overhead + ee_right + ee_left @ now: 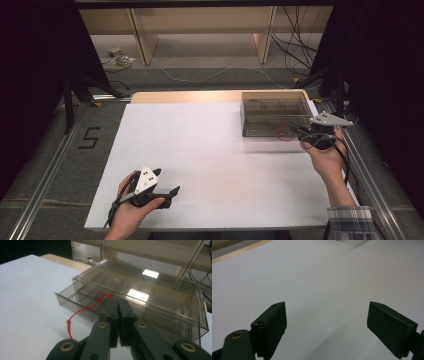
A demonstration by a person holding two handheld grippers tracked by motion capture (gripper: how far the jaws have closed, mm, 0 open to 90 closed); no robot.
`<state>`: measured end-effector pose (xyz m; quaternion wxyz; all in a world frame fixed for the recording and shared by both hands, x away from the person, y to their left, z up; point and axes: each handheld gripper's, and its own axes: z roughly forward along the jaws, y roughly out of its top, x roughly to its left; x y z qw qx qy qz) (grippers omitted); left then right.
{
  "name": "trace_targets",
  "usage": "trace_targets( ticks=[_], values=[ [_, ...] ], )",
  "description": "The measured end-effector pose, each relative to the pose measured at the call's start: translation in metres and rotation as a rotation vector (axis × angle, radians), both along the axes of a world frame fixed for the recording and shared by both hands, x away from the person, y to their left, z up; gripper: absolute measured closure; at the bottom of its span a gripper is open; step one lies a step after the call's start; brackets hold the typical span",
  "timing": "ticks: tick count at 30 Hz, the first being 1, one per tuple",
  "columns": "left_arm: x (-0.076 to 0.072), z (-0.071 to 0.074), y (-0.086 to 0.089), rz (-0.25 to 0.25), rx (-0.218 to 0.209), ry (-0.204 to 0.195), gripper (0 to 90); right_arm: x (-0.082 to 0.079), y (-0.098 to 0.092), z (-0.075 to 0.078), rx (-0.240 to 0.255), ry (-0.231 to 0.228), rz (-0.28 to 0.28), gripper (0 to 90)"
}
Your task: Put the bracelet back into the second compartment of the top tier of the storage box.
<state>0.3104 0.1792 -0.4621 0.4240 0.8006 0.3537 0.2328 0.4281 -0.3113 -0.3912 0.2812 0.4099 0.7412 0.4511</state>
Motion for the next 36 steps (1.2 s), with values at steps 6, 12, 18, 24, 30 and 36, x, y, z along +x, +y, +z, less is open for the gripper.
trace_targets(
  ticks=[6, 12, 18, 24, 30, 36],
  values=[
    [0.000, 0.000, 0.000, -0.004, 0.000, 0.001, 16.1, 0.004, 0.002, 0.002, -0.007, 0.000, -0.001, 88.1],
    [0.000, 0.000, -0.001, -0.004, 0.001, 0.002, 16.1, 0.008, 0.001, 0.003, -0.008, 0.005, -0.007, 88.1],
    [0.000, 0.000, -0.001, -0.005, 0.002, 0.002, 16.1, 0.011, 0.000, 0.003, -0.006, 0.010, -0.015, 88.1],
    [0.000, 0.000, -0.001, -0.005, 0.002, 0.002, 16.1, 0.016, 0.000, 0.006, -0.010, 0.005, -0.021, 88.1],
    [0.000, 0.000, -0.001, -0.005, 0.002, 0.001, 16.1, 0.019, 0.000, 0.008, -0.012, 0.011, -0.024, 88.1],
    [0.000, 0.000, -0.001, -0.004, -0.001, 0.001, 16.1, 0.025, 0.001, 0.010, -0.010, 0.011, -0.027, 88.1]
  ],
)
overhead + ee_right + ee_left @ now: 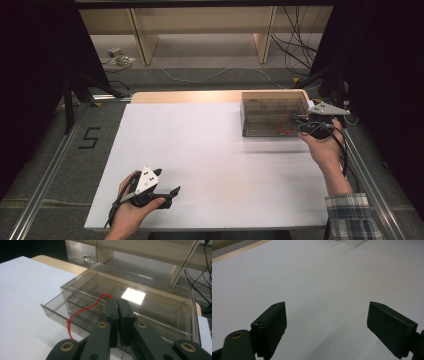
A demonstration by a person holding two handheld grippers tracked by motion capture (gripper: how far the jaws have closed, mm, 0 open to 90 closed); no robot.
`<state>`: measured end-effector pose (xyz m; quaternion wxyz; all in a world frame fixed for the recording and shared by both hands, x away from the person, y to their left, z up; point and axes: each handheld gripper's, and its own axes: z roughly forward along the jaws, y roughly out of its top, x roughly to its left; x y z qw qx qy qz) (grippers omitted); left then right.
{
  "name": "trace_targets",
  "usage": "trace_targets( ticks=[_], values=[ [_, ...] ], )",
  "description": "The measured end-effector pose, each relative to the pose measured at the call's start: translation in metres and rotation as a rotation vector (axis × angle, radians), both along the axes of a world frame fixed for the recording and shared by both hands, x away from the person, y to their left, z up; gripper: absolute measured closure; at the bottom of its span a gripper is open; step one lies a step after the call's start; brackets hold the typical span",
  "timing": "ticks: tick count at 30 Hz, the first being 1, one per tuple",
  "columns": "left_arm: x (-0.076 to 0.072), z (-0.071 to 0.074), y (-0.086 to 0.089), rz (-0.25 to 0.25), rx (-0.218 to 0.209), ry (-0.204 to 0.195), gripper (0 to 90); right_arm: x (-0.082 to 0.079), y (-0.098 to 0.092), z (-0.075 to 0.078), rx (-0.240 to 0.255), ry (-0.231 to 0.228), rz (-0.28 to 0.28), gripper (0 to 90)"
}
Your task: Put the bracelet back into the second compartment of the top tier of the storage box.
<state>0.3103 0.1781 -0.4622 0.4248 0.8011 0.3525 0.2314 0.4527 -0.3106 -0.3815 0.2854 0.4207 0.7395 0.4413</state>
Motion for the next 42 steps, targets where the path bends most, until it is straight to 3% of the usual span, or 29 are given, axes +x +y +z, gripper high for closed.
trace_targets(
  ticks=[42],
  values=[
    [0.000, 0.000, 0.000, -0.003, 0.004, -0.002, 16.1, 0.021, -0.001, -0.004, -0.023, 0.029, -0.031, 88.0]
  ],
)
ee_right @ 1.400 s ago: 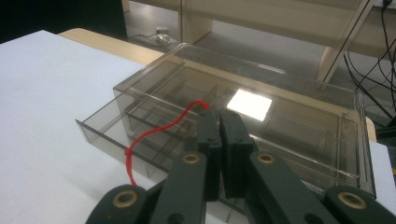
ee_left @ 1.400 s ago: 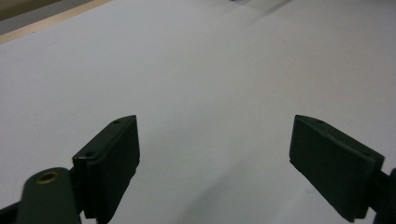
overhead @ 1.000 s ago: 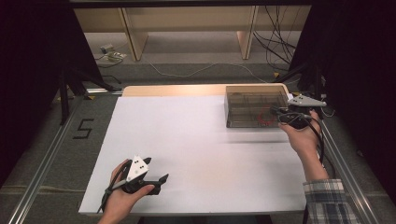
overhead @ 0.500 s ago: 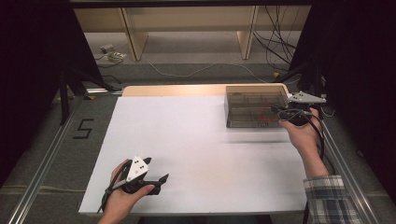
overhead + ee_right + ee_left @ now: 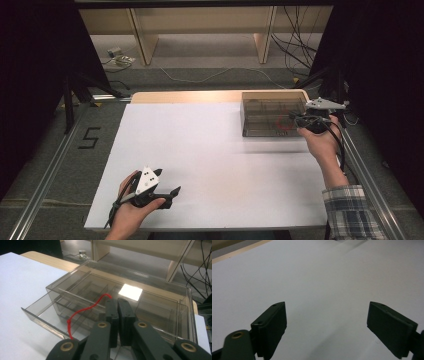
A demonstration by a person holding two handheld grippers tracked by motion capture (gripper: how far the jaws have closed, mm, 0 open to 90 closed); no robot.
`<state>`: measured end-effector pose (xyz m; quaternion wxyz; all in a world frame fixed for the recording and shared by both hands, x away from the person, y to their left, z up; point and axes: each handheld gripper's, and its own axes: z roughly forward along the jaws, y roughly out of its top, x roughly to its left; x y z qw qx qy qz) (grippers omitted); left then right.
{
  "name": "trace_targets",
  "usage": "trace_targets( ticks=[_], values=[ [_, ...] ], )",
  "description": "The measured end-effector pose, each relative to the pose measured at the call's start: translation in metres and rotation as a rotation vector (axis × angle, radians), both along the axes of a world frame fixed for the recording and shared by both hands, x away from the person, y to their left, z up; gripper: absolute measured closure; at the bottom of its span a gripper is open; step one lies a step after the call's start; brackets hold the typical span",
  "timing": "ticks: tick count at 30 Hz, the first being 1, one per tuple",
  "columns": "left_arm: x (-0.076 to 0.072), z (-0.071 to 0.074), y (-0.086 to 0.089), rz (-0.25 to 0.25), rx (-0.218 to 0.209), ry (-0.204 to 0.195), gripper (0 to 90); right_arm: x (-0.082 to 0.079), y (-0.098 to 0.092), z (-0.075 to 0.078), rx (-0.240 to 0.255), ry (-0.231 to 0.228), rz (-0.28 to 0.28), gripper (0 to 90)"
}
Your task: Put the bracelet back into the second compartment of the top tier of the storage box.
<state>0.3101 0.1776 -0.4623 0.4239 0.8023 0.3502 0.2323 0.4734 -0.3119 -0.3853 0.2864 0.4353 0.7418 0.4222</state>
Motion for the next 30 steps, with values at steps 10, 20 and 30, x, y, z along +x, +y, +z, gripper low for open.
trace_targets(
  ticks=[10, 20, 30],
  values=[
    [0.000, 0.000, 0.000, 0.003, -0.007, -0.001, 16.1, 0.004, 0.002, -0.003, -0.003, -0.002, 0.002, 88.0],
    [0.000, 0.000, -0.001, 0.001, -0.006, -0.001, 16.1, 0.009, 0.005, -0.005, -0.004, 0.009, 0.000, 88.1],
    [0.000, 0.000, 0.000, 0.002, -0.008, -0.002, 16.1, 0.014, 0.006, -0.007, -0.008, 0.006, -0.005, 88.1]
  ],
)
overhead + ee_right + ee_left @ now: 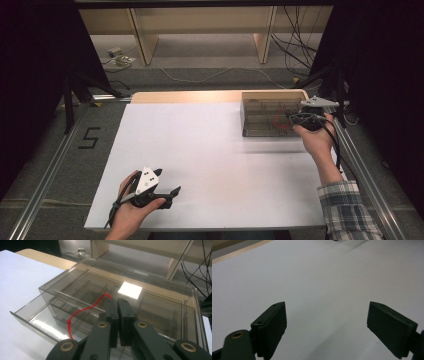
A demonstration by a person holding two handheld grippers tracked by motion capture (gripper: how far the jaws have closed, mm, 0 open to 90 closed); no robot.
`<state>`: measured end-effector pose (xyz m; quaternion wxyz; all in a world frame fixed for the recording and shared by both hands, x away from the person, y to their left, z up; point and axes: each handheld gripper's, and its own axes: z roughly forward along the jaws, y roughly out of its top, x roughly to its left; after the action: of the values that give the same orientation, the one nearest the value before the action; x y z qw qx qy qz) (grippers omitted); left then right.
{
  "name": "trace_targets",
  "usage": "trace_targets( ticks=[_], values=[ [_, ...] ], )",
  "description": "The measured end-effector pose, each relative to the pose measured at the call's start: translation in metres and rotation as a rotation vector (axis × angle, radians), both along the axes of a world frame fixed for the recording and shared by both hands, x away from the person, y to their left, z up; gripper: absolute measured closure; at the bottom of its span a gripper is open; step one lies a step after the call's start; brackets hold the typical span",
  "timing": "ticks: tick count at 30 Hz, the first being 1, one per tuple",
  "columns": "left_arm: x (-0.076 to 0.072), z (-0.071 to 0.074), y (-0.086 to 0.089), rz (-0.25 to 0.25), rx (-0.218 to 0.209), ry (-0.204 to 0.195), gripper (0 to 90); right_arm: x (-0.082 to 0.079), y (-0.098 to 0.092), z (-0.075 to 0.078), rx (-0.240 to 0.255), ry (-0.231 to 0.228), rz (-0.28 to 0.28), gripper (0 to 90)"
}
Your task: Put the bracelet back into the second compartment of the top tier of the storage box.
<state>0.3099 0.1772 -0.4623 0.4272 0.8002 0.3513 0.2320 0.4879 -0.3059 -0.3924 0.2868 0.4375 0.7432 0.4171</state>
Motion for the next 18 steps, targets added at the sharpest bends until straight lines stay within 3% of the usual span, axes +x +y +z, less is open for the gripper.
trace_targets(
  ticks=[18],
  values=[
    [0.0001, -0.0002, -0.0002, -0.001, 0.001, 0.001, 16.1, 0.0024, -0.0002, -0.0039, -0.015, 0.007, -0.006, 88.0]
  ],
)
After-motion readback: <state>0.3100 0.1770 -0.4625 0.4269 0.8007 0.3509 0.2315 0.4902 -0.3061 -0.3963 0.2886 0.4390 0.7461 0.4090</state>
